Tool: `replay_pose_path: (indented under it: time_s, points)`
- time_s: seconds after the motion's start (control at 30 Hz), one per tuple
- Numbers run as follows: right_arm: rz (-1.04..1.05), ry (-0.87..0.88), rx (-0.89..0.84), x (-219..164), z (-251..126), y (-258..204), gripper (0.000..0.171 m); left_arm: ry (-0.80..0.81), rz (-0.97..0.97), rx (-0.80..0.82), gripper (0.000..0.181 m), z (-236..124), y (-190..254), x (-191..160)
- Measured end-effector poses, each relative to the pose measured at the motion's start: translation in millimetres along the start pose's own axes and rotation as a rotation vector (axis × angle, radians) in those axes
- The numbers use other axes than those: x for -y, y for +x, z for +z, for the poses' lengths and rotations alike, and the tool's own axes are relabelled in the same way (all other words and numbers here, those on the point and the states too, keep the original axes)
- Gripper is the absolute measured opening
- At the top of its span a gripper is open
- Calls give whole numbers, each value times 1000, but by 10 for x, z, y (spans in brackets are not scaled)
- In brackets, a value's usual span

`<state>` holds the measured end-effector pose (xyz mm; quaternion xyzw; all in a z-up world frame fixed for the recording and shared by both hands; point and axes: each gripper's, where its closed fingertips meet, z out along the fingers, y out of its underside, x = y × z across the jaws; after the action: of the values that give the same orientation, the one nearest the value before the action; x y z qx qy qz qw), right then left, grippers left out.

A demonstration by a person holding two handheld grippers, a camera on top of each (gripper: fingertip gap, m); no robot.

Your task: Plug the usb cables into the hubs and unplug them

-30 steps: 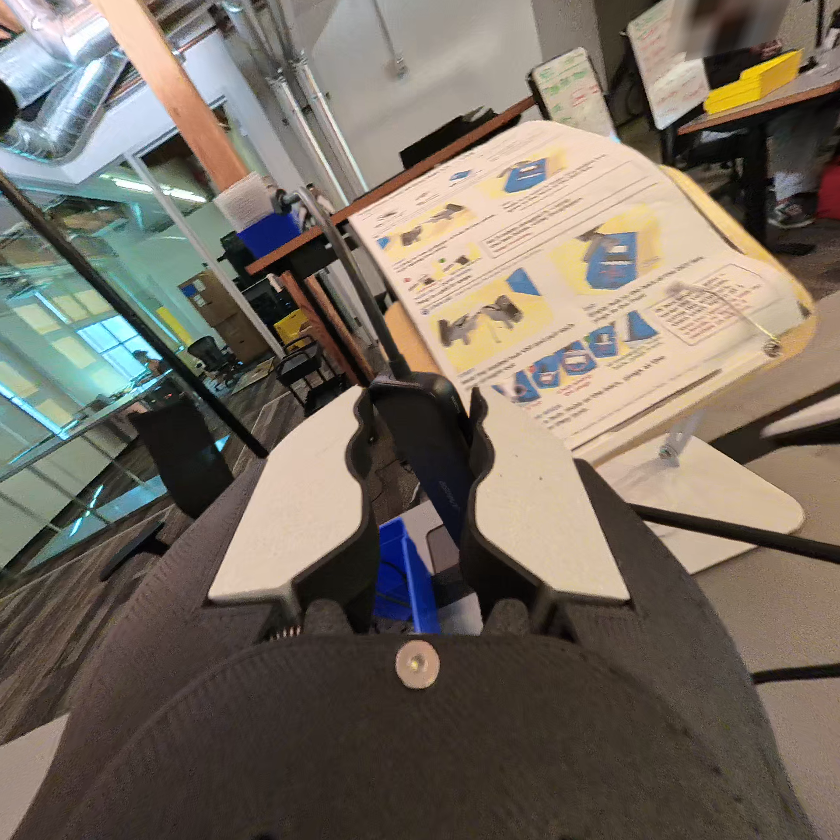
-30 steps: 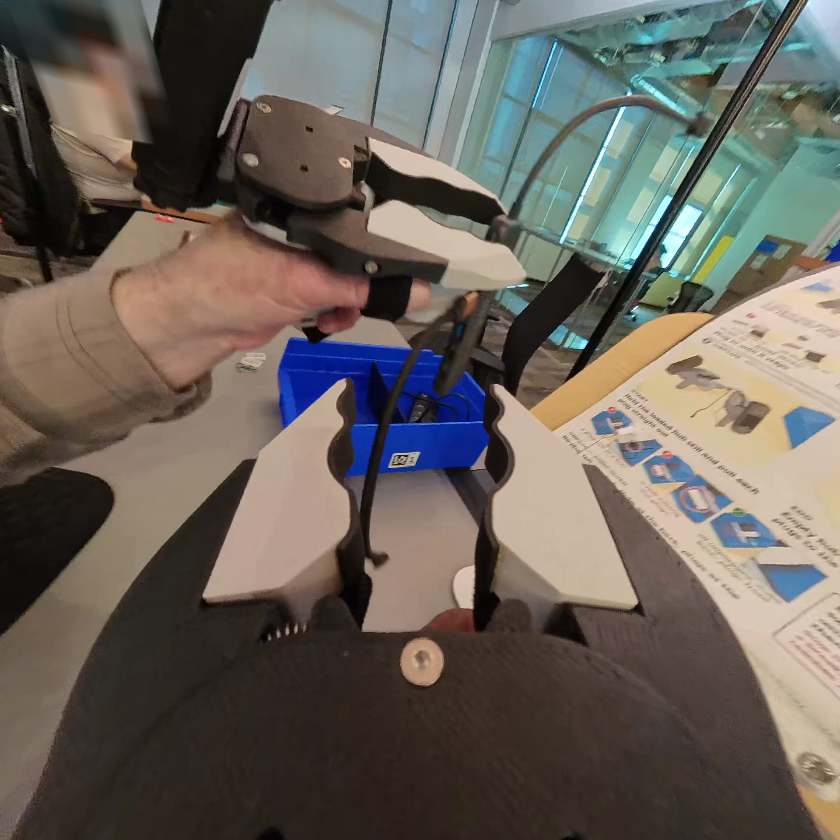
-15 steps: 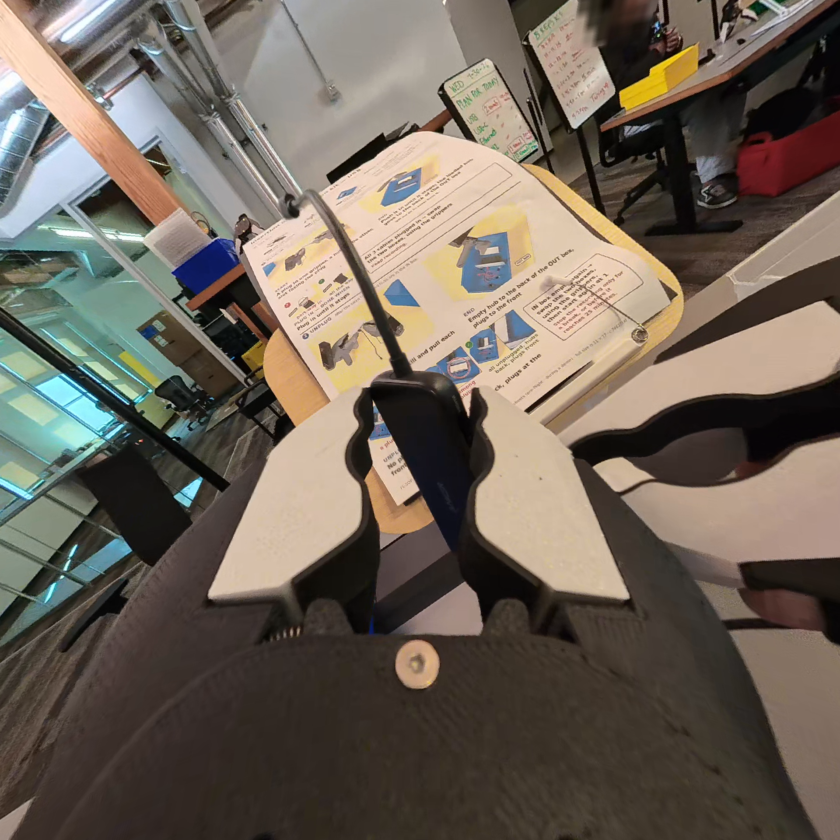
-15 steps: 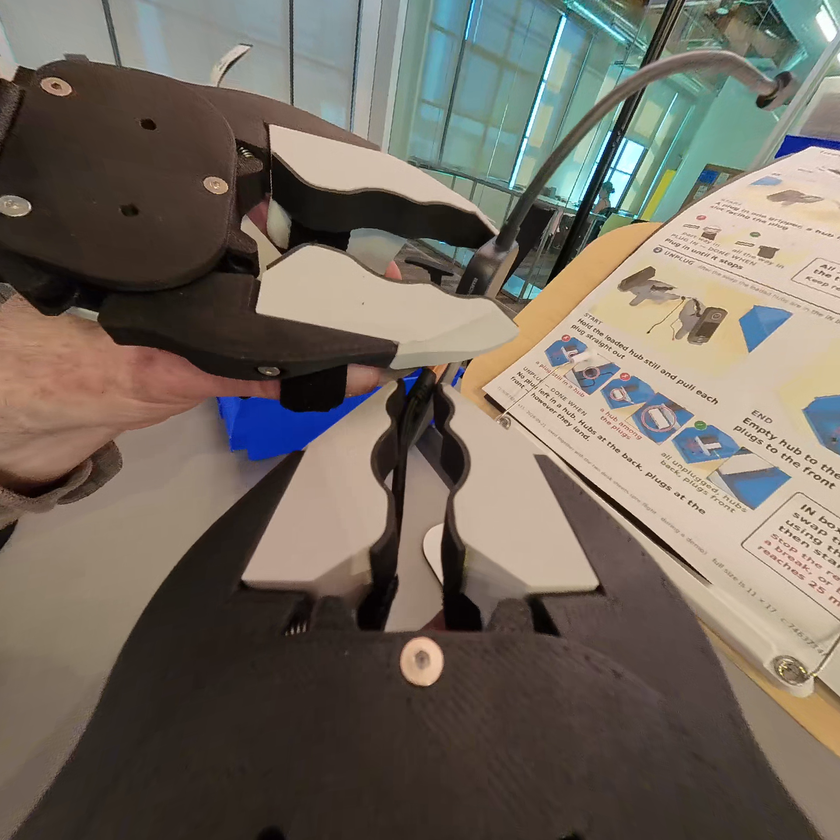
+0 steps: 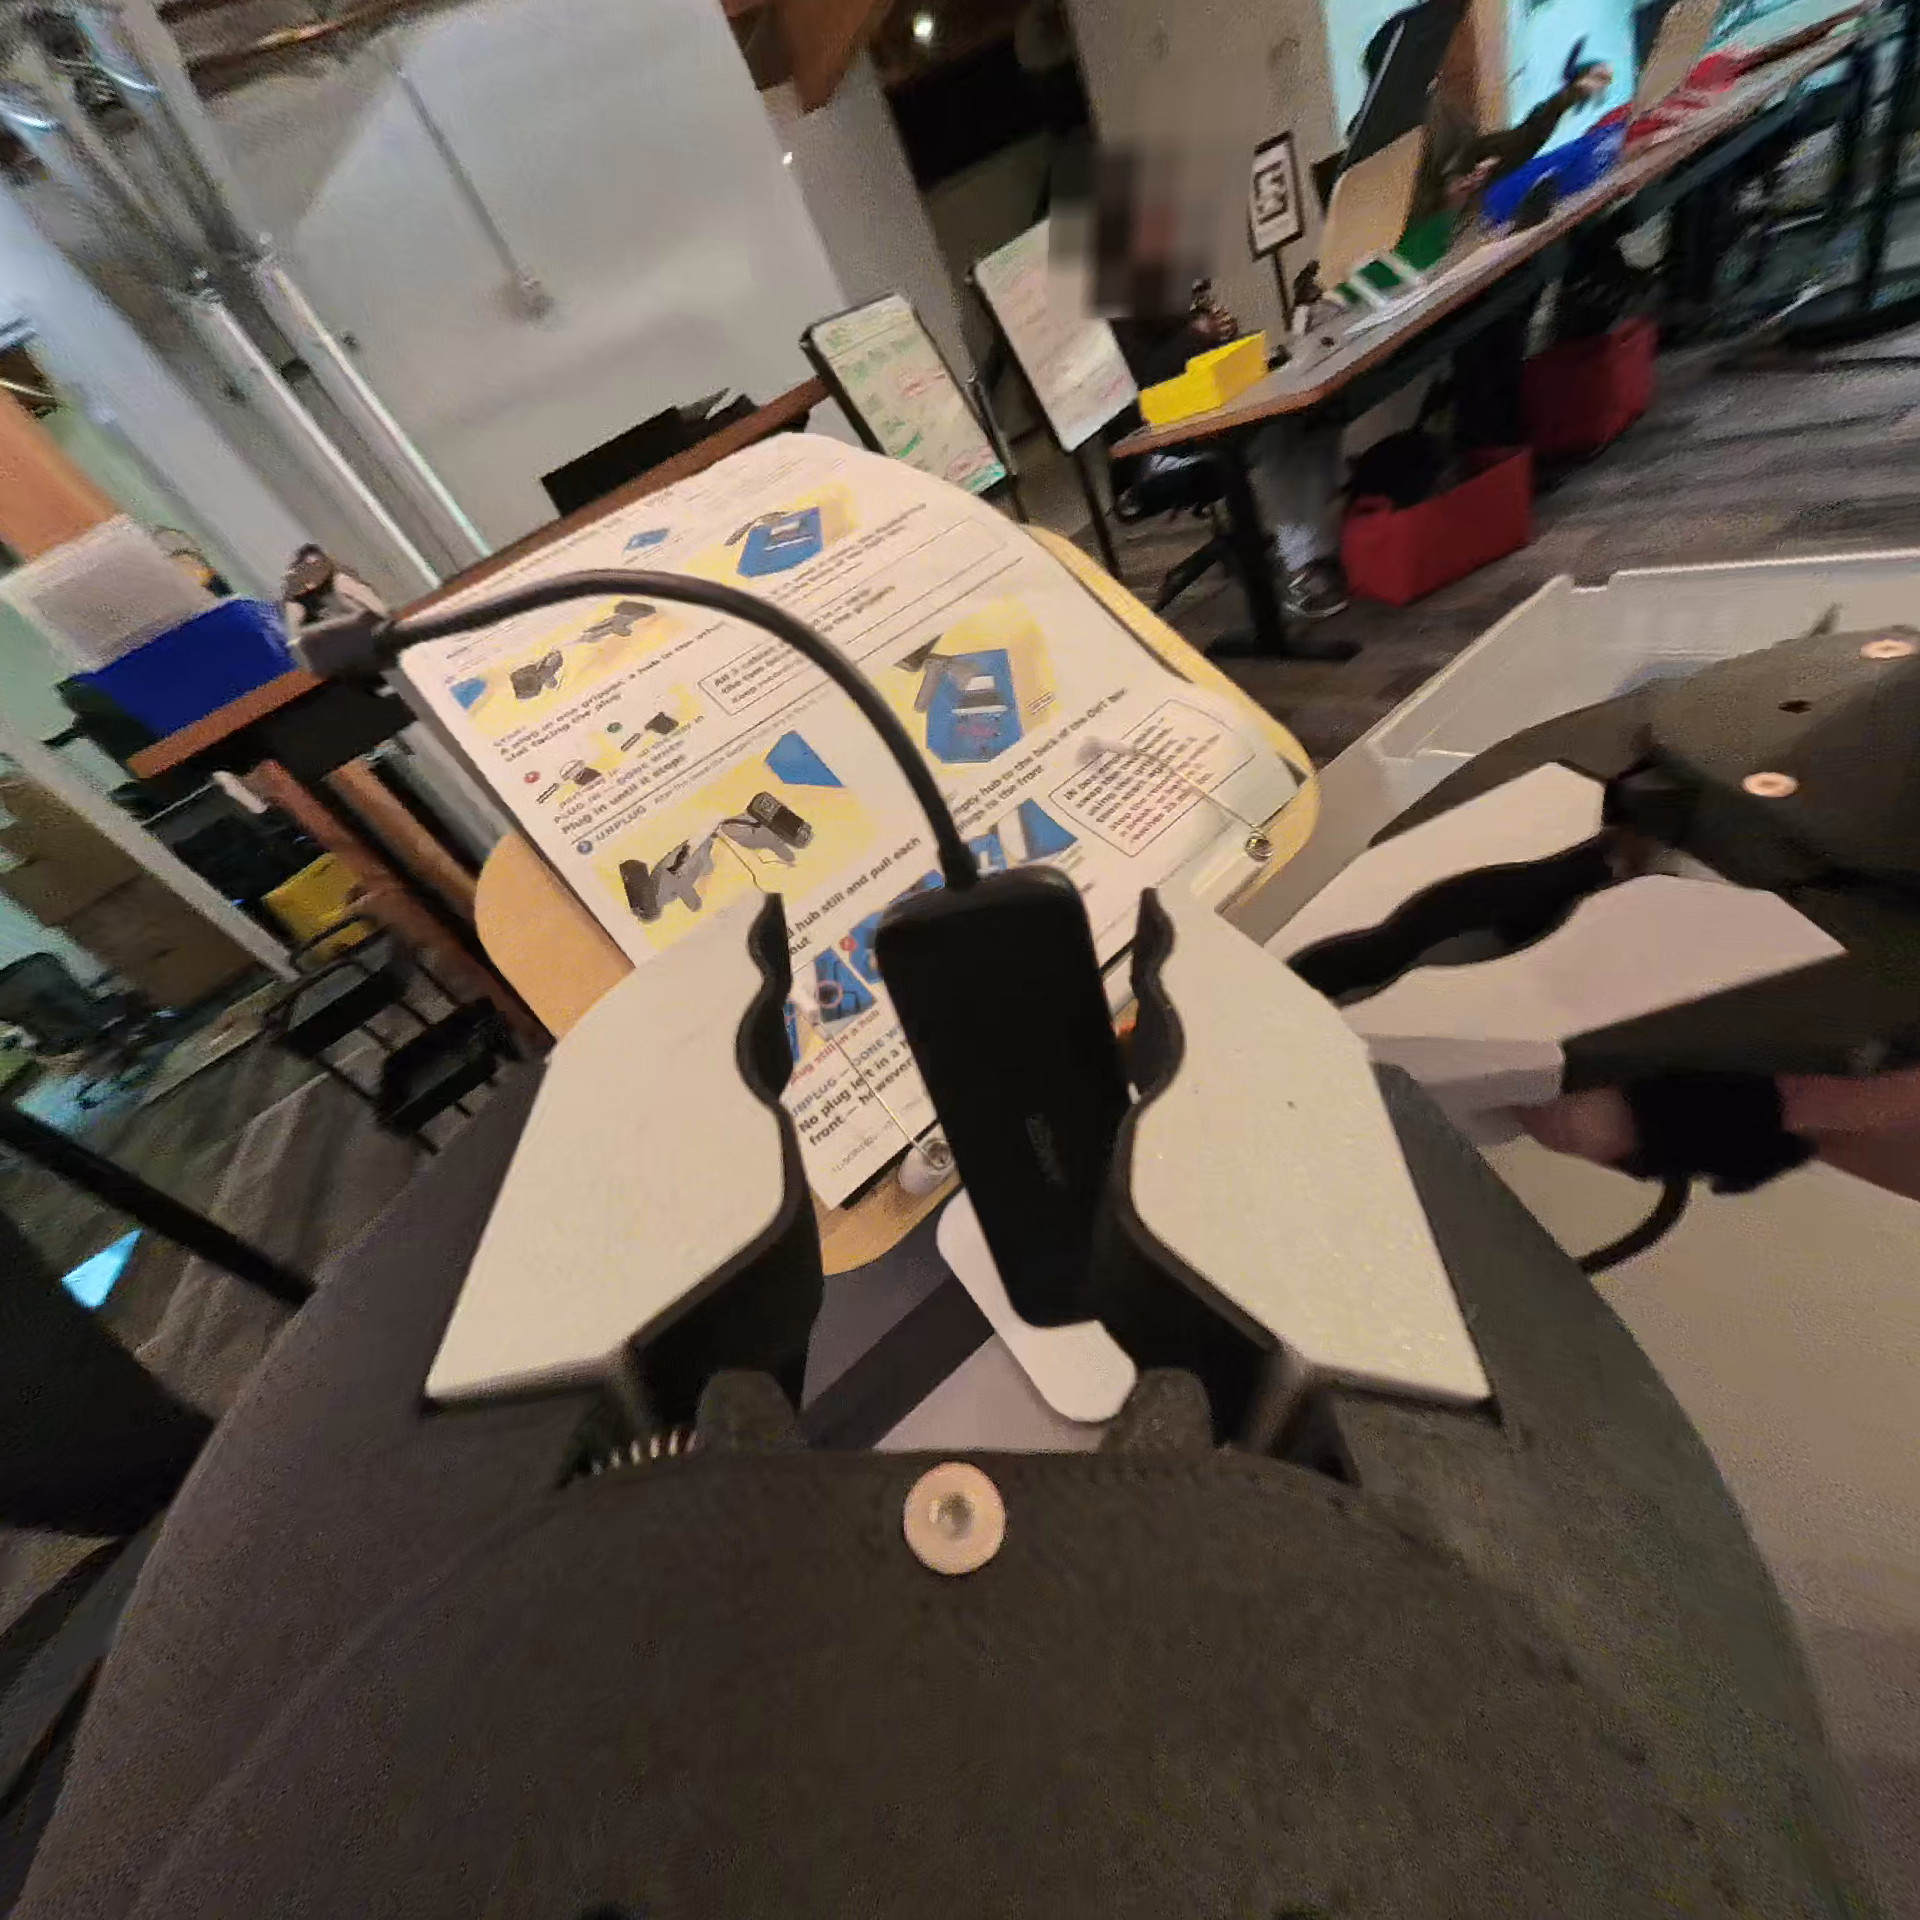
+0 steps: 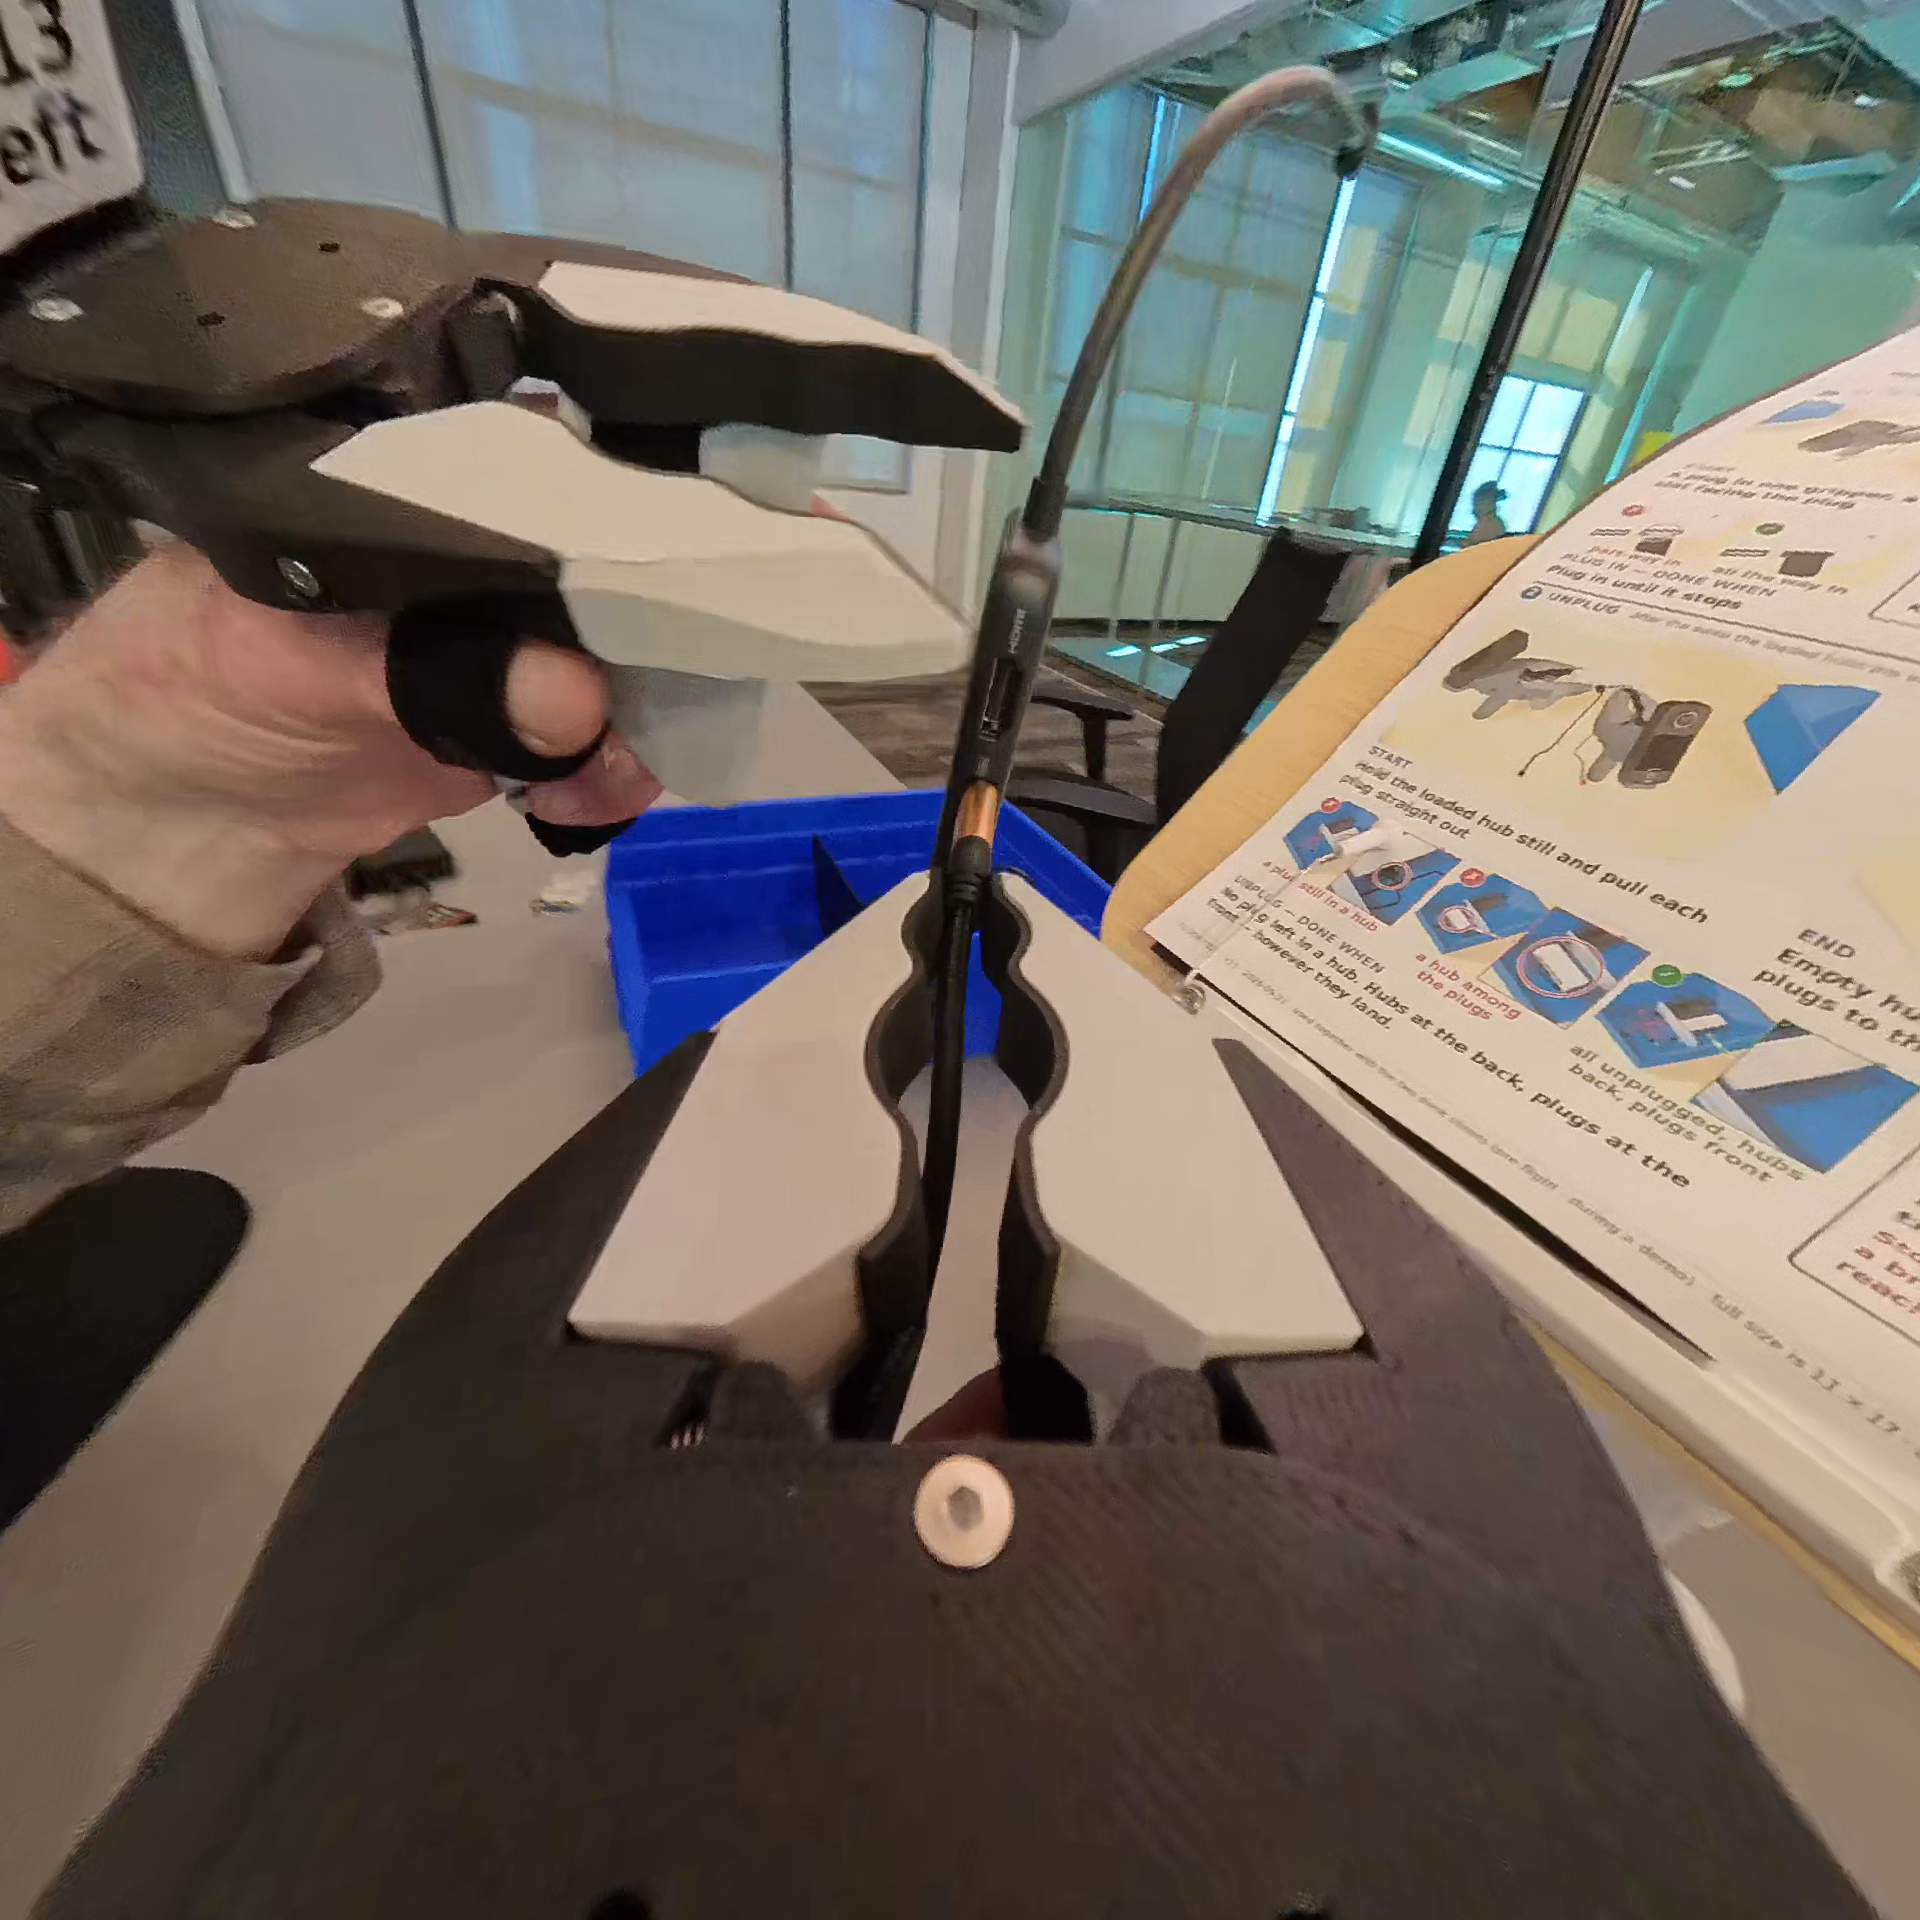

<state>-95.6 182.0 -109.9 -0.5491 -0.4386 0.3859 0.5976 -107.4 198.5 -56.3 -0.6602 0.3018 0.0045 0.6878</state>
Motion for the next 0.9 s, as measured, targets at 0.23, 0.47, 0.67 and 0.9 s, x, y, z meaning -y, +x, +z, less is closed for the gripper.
replay_pose_path:
  time_s: [0.23,0.47,0.67,0.9]
  points:
    - [228,108,195,185,-189,-50,4,15,261,-41,89,-311,-102,-38]
    - [355,54,344,62,-287,-100,4,-44,771,-96,142,-282,262,-414]
    - [338,-46,382,-121,-244,-194,4,-224,955,-275,147,-247,354,-705]
    - [302,-97,395,-193,-151,-327,3,-391,925,-385,146,-179,331,-882]
